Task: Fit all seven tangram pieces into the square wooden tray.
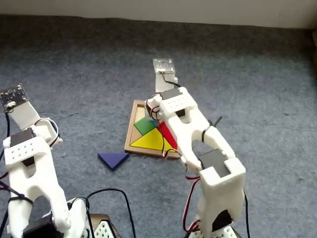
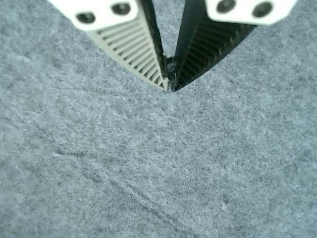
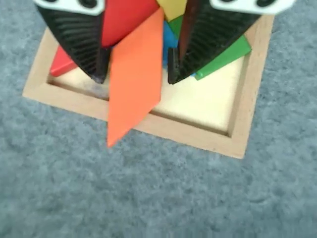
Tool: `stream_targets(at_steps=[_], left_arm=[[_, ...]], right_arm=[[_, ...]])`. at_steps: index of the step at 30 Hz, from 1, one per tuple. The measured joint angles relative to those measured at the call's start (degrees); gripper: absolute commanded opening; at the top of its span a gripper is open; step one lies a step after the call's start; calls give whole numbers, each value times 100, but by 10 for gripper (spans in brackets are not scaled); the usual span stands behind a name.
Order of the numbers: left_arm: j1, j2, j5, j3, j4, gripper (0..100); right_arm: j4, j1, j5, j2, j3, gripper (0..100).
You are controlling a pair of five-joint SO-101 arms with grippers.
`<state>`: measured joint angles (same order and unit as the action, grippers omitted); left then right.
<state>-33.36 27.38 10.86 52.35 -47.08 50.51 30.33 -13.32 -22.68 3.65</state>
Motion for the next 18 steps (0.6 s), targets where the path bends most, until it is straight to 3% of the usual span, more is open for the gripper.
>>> stream_targets(at_steps=[6, 18], left_arm=[[0, 0, 0, 0, 0, 8], [0, 0, 0, 0, 0, 8]], right_arm=[[62, -123, 105, -123, -202, 5], [589, -440, 2593, 404, -167, 5]])
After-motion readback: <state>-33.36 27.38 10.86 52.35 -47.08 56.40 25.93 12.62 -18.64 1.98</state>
